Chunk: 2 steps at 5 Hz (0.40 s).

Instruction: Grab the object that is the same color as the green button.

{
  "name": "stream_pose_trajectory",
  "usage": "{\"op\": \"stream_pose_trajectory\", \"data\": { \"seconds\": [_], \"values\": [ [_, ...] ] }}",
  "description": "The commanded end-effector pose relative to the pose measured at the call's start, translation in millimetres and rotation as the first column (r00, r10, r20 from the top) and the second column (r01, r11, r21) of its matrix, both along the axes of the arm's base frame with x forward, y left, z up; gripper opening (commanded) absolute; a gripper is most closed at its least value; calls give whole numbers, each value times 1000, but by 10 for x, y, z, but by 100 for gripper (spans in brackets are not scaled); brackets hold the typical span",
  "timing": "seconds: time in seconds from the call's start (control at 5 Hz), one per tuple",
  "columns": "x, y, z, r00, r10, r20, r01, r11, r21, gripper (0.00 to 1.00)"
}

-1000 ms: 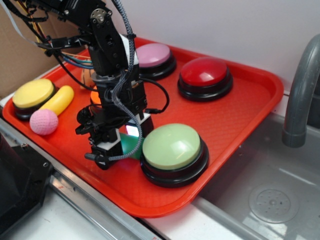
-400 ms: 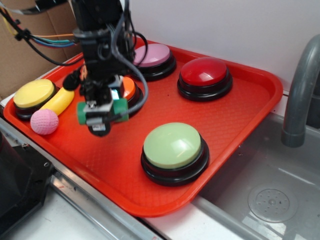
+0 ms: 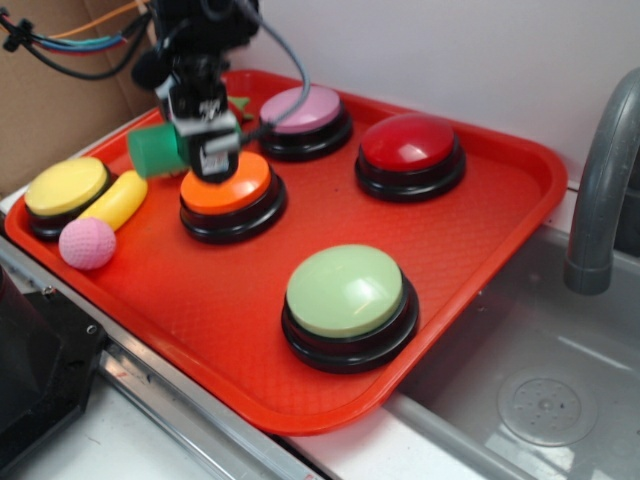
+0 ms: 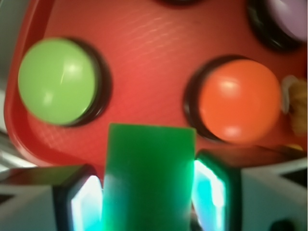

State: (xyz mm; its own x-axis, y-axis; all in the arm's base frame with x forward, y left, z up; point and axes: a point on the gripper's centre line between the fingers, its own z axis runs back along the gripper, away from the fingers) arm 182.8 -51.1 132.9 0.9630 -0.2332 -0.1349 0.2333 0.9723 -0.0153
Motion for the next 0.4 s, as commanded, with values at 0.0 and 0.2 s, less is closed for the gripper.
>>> {"op": "stream_pose_trajectory", "data": {
  "seconds": [0.0,0.2],
  "values": [
    [-17,355,450,943,303,133,-314,947,66,0],
    [-68,436,472,914,369,170,-385,920,76,0]
  ]
}}
